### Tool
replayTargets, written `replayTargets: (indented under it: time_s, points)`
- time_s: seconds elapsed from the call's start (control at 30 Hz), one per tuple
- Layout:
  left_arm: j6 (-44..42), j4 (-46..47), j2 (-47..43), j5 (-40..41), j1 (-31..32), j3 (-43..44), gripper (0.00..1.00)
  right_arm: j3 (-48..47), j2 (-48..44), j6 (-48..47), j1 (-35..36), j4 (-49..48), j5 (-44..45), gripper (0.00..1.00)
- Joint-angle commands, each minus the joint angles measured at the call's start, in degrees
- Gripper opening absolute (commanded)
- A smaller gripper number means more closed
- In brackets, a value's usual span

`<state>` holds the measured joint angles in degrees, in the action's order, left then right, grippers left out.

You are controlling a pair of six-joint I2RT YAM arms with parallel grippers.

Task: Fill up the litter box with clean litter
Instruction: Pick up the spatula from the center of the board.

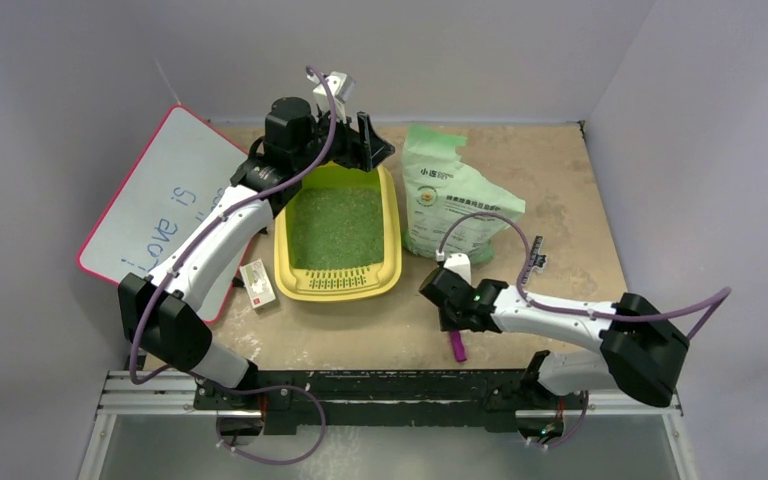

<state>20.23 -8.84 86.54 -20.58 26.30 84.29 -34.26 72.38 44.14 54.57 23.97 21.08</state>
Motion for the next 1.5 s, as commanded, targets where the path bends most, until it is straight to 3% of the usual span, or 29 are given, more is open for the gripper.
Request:
replayTargets:
  time_s: [0.0,0.17,0.37,0.5,0.6,0.7,0.8,0.97,1.03,1.1,1.17,1.27,1.47]
  points:
    - [-1.5,0.7,-2.7,0.8,-0.4,1.2,0.72,-6.1,2.0,2.1,1.9,7.2,6.3,0.20]
    - [-2.0,0.7,-3.4,1.9,-0.4,0.7,0.72,-5.3,-2.3,-4.3,2.7,3.8,1.5,0.15]
    - [-1.8,0.2,-3.7,2.5,-0.4,0.6,0.72,-2.7,-14.2,-11.5,2.7,-2.2,-5.6,0.12]
    - [-0.9,0.2,-5.1,3.6,-0.4,-0.1,0.72,-6.5,-24.0,-15.6,2.7,-6.6,-10.5,0.11]
    - [-1.0,1.1,-7.5,5.4,-0.4,-1.7,0.72,-10.5,-26.5,-20.1,2.5,-6.7,-11.2,0.11]
    - [-1.4,0.8,-9.5,5.8,-0.4,-2.1,0.74,-16.5,-23.5,-24.7,1.5,-3.2,-15.7,0.10]
    - [-2.3,-0.7,-10.9,5.0,-0.4,-1.9,0.74,-21.5,-19.4,-25.7,-2.4,-0.6,-19.3,0.02]
    - [-5.2,-4.9,-14.3,5.1,-0.4,-2.5,0.74,-23.2,-17.2,-28.5,-22.2,-5.1,-45.6,0.04]
    - [-5.9,-6.0,-15.6,5.0,-0.4,-3.0,0.78,-26.0,-14.7,-31.6,-27.0,-5.2,-57.5,0.04]
    - [-6.3,-9.0,-15.1,2.8,-0.4,-1.5,0.81,-30.5,-10.9,-36.8,-28.1,-0.6,-65.4,0.04]
    - [-6.4,-12.9,-13.1,-0.5,-0.4,1.4,0.81,-36.5,-6.7,-41.4,-28.4,6.6,-65.1,0.02]
    - [-8.1,-22.0,-10.5,-5.7,-0.4,9.4,0.81,-40.5,-3.5,-46.9,-29.1,9.6,-70.0,0.02]
    - [-15.9,-32.8,-12.3,-10.6,-0.4,13.2,0.81,-51.0,5.6,-60.0,-29.5,25.8,-78.1,0.05]
